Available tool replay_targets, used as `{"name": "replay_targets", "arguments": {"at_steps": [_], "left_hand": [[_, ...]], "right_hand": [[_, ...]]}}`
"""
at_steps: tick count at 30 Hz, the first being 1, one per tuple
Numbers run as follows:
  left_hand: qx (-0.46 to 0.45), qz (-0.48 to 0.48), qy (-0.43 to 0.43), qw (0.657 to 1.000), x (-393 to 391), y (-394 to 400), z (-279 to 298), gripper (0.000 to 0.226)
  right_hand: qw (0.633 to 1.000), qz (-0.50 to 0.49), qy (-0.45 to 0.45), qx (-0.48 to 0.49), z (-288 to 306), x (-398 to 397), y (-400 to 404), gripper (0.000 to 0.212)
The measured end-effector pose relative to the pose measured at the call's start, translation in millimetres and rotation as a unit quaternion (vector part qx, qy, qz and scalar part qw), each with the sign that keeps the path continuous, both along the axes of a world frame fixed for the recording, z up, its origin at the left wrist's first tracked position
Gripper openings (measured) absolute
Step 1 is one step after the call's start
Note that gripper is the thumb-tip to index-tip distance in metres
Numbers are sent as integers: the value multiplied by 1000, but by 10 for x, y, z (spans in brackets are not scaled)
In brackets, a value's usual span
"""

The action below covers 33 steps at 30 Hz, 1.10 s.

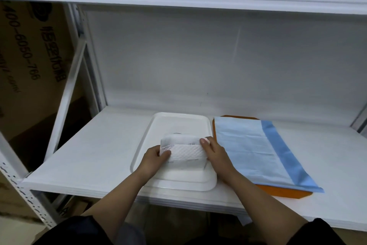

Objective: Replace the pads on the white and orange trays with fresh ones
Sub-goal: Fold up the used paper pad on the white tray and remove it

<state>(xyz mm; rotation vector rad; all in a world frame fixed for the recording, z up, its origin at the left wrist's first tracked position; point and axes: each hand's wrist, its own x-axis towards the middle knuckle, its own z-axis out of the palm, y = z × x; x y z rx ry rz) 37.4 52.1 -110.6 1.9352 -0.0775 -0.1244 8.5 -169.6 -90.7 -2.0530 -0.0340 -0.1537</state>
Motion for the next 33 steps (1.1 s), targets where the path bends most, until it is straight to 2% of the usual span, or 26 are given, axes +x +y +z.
{"name": "replay_targets", "arguments": {"at_steps": [2,4,6,8,10,16,22,28,33], "left_hand": [[-9,10,4,1000,35,-28,13,34],[-17,22,8,1000,80,-46,10,33],[-23,22,20,999,124,-52,5,26],[-9,-1,26,1000,174,-34,-21,32],[33,-25,31,999,200,-22,-69,41],[173,-20,47,984,280,45,-320,27],[241,29,37,969,352,9,-399,14],[290,48,26,955,357,-26,-467,36],[372,45,4,927,353,-46,-464,50]], "right_hand": [[999,12,34,5,-36,50,-17,33],[996,11,69,-50,-83,88,-32,35],[989,-4,83,-120,-156,132,-36,23],[984,-26,87,-155,-218,183,-13,12],[980,-42,84,-173,-260,245,27,14],[968,-54,89,-230,-359,396,158,8],[963,-69,97,-242,-492,431,229,28],[974,-54,91,-200,-626,451,250,53],[952,-37,101,-287,-657,485,279,63]]}}
